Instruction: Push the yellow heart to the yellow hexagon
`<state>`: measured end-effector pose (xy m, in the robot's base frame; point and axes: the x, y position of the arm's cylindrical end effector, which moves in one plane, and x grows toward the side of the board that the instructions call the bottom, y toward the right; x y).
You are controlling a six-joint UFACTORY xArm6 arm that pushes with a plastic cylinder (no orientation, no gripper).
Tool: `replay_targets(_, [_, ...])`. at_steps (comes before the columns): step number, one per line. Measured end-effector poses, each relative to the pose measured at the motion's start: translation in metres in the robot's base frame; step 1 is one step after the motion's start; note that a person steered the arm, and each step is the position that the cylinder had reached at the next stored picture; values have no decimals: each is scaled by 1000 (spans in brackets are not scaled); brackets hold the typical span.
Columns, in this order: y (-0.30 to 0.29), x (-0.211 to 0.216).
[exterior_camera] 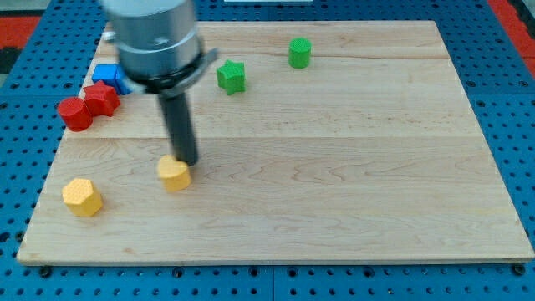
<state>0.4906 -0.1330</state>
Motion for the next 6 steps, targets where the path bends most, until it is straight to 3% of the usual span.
replay_targets(1, [-38, 12])
replay_targets(2, [-35, 11])
replay_targets(3, [29, -14])
replay_targets(4, [52, 24])
replay_targets(5, [-6, 31])
replay_targets(6, [-27, 30])
